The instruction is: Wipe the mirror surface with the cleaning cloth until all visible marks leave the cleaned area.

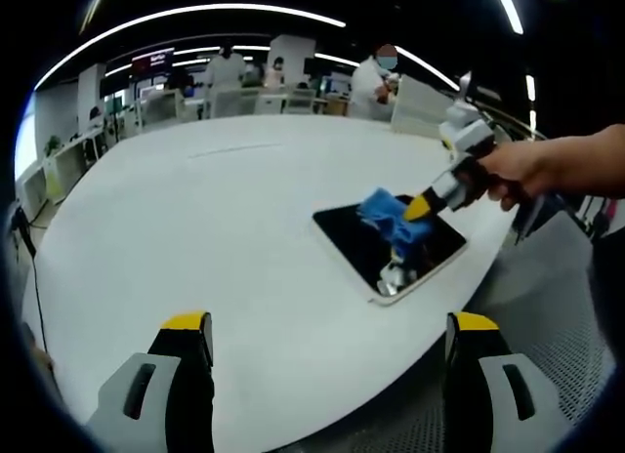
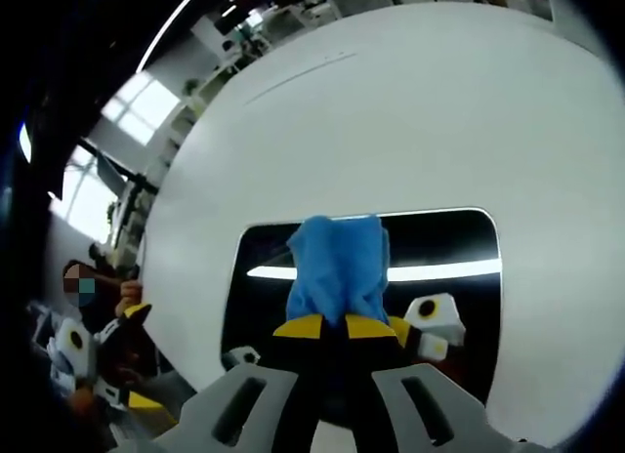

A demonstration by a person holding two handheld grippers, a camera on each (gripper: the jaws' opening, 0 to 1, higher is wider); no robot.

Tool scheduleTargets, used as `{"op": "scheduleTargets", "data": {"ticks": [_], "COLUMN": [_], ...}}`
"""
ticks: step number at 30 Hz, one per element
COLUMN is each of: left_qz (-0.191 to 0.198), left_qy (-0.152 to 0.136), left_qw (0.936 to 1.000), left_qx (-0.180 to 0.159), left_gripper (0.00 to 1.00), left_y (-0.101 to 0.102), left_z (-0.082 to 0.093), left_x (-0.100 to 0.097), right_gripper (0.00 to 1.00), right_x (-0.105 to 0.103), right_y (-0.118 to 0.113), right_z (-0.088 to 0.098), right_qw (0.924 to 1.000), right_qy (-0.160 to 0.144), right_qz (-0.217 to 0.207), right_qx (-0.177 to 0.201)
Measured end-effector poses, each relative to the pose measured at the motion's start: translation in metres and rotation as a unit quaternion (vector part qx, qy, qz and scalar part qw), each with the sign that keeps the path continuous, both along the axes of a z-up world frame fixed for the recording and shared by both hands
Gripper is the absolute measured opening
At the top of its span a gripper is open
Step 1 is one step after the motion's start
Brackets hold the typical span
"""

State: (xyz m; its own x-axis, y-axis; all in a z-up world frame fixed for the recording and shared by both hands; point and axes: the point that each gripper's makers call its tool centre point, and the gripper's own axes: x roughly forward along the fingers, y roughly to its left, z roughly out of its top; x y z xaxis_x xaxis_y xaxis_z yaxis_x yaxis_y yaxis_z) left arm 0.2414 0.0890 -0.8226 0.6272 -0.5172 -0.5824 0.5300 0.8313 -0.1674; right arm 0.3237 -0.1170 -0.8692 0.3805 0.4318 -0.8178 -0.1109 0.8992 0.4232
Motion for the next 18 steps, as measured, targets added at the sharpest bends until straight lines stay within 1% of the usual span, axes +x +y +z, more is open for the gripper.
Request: {"op": "scheduleTargets", "data": {"ticks": [18], "left_qz": [0.0], "left_qy": [0.004], "left_qw": [1.0], "left_qx": [0.006], "left_gripper": [0.99], "left_y": [0.0], "left_z": [-0.002], "left_x": [0.0], "right_gripper": [0.0], "right_x": [0.001], "right_y": [-0.024], "right_z": [-0.002], "right_qw": [1.0], "right_qy": [0.002], "right_qz": [-0.002], "right_qx": [-0.003]}}
